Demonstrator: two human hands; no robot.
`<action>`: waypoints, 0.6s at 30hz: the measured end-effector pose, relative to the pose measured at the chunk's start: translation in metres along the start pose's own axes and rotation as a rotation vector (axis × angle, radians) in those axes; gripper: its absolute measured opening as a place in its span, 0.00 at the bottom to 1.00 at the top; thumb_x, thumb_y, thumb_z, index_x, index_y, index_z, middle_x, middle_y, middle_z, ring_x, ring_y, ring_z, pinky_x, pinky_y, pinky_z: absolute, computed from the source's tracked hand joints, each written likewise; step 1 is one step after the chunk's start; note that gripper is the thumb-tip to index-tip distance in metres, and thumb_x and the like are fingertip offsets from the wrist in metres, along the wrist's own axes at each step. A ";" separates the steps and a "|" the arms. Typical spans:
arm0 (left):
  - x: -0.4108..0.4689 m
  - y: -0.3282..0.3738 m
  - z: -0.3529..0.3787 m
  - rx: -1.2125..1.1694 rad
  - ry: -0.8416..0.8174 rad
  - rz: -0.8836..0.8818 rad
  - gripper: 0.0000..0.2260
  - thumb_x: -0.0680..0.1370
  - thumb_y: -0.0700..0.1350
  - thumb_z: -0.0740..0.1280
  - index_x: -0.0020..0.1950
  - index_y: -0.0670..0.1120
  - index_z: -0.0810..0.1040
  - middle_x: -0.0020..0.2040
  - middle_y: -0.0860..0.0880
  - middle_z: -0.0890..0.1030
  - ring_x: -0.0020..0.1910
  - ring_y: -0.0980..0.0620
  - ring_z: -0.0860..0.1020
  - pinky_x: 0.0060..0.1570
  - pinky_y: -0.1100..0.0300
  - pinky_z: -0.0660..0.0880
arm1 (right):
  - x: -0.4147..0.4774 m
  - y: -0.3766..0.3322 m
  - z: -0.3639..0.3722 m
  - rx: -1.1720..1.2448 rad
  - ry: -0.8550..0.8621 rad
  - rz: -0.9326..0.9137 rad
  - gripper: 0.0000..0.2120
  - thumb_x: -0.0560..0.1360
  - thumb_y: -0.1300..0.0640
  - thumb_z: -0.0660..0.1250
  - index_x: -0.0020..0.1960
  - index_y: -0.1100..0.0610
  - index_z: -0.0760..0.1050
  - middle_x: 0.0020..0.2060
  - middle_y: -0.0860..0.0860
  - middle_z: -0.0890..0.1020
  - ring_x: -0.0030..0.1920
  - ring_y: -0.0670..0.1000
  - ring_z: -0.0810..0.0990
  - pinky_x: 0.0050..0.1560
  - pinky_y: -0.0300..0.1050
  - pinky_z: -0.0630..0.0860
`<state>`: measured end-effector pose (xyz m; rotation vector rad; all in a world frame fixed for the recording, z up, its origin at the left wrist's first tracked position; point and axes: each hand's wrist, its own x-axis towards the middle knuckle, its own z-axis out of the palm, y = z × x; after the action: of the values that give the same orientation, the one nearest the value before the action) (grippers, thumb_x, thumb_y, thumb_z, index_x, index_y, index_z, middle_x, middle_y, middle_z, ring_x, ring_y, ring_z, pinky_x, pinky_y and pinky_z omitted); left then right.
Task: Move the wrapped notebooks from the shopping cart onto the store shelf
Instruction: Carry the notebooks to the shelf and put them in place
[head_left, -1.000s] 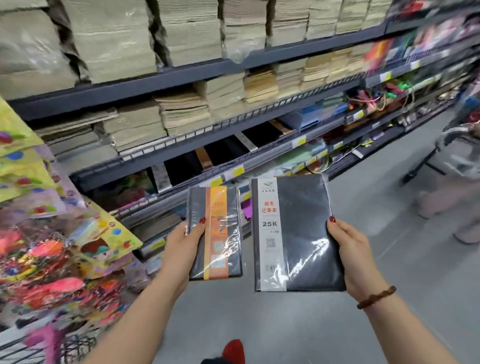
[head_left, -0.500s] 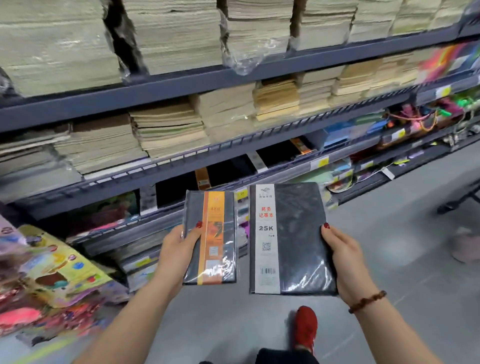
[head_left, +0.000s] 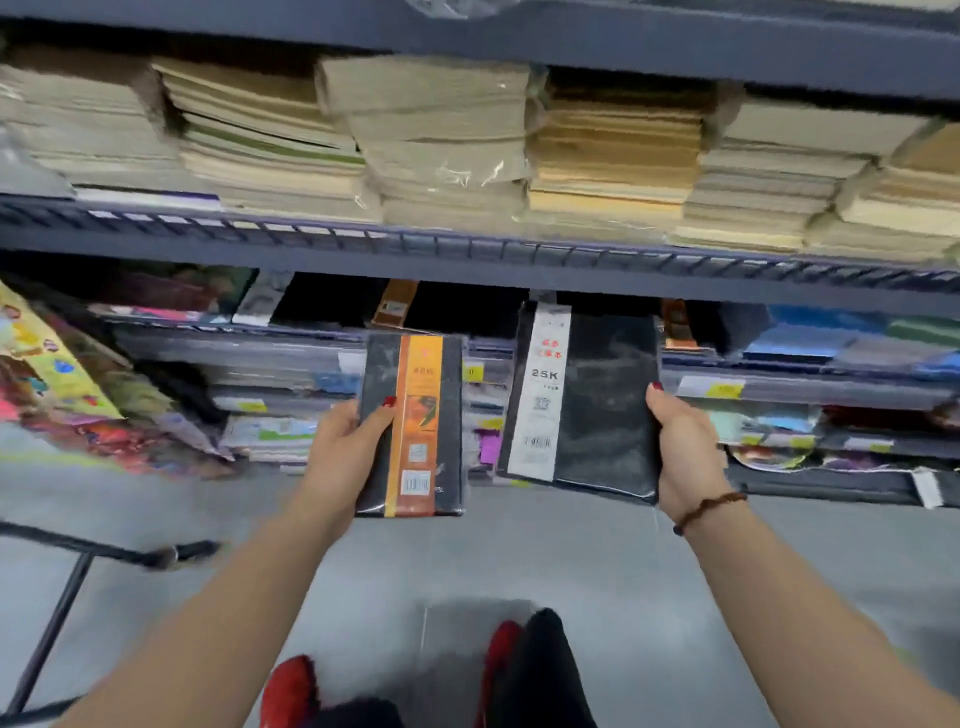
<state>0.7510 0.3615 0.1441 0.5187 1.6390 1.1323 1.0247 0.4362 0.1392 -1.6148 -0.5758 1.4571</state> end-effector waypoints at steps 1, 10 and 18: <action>0.003 -0.005 0.005 -0.023 0.024 -0.002 0.07 0.79 0.47 0.64 0.44 0.46 0.78 0.35 0.50 0.85 0.33 0.52 0.83 0.33 0.59 0.77 | 0.016 0.001 -0.001 0.003 -0.016 0.026 0.17 0.74 0.49 0.65 0.57 0.58 0.78 0.52 0.57 0.83 0.51 0.59 0.83 0.51 0.63 0.79; 0.032 -0.048 0.040 -0.111 0.083 -0.056 0.07 0.78 0.46 0.65 0.42 0.46 0.79 0.37 0.49 0.85 0.34 0.51 0.83 0.37 0.56 0.77 | 0.101 0.013 0.004 -0.061 -0.100 0.026 0.30 0.63 0.39 0.71 0.60 0.53 0.77 0.57 0.52 0.81 0.58 0.56 0.79 0.61 0.60 0.74; 0.066 -0.060 0.048 -0.095 0.058 -0.055 0.08 0.78 0.49 0.66 0.41 0.48 0.79 0.37 0.51 0.85 0.33 0.53 0.83 0.37 0.56 0.76 | 0.083 0.017 -0.010 -0.002 -0.349 -0.220 0.38 0.59 0.47 0.77 0.67 0.53 0.70 0.56 0.49 0.82 0.57 0.50 0.80 0.52 0.47 0.79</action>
<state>0.7813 0.4054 0.0577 0.3811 1.6306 1.1874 1.0481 0.4911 0.0784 -1.2576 -0.9223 1.5781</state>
